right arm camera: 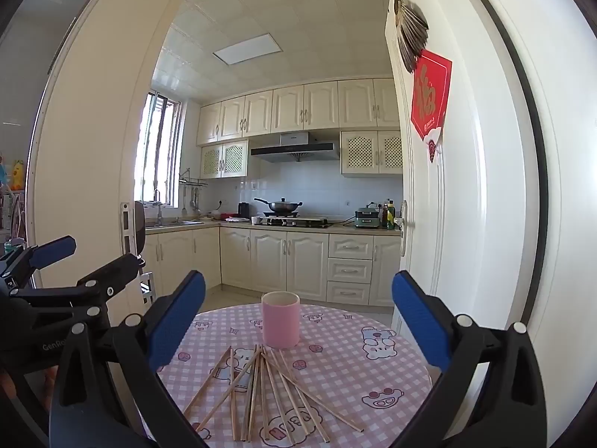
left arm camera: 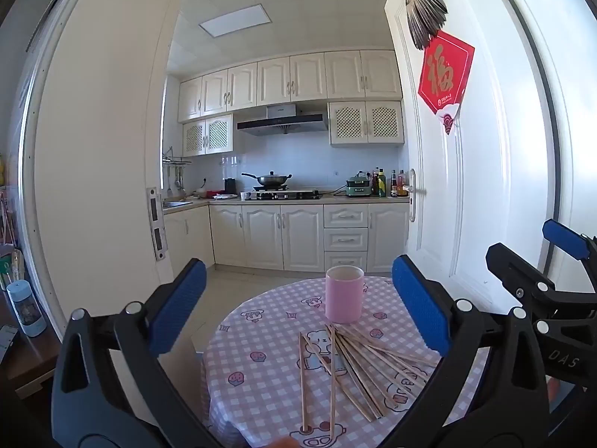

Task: Organize utensils

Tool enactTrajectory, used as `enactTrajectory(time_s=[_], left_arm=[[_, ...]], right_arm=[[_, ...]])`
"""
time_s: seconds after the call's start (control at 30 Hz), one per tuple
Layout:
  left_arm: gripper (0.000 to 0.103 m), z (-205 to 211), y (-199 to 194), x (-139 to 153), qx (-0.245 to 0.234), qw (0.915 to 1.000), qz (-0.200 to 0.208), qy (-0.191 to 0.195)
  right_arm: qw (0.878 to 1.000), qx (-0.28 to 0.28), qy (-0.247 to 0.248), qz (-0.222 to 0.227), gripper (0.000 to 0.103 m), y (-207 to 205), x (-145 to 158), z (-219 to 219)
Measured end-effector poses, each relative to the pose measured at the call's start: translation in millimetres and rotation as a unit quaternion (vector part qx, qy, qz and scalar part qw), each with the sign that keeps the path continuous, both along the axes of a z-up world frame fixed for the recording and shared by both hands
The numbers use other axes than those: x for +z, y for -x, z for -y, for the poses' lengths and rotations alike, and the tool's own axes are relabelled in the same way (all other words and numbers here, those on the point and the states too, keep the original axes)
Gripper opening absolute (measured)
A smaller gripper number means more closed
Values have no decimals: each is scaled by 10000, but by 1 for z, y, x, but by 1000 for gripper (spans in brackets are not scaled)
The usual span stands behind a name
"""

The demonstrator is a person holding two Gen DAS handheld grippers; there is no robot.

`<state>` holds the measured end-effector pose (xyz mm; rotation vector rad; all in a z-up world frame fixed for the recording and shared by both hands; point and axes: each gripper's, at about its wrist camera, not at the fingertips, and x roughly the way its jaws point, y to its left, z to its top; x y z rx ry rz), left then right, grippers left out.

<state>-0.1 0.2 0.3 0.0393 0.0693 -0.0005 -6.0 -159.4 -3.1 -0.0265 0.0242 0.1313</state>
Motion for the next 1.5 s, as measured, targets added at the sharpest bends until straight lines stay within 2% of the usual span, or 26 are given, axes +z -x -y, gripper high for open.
enactTrajectory(time_s=[0.67, 1.5], left_arm=[[97, 0, -2, -10, 17, 10000, -20, -6], [97, 1, 1, -5, 44, 10000, 10, -41]], right_arm=[[10000, -17, -25, -85, 96, -3, -4, 0], [9999, 6, -42, -113, 96, -4, -4, 0]])
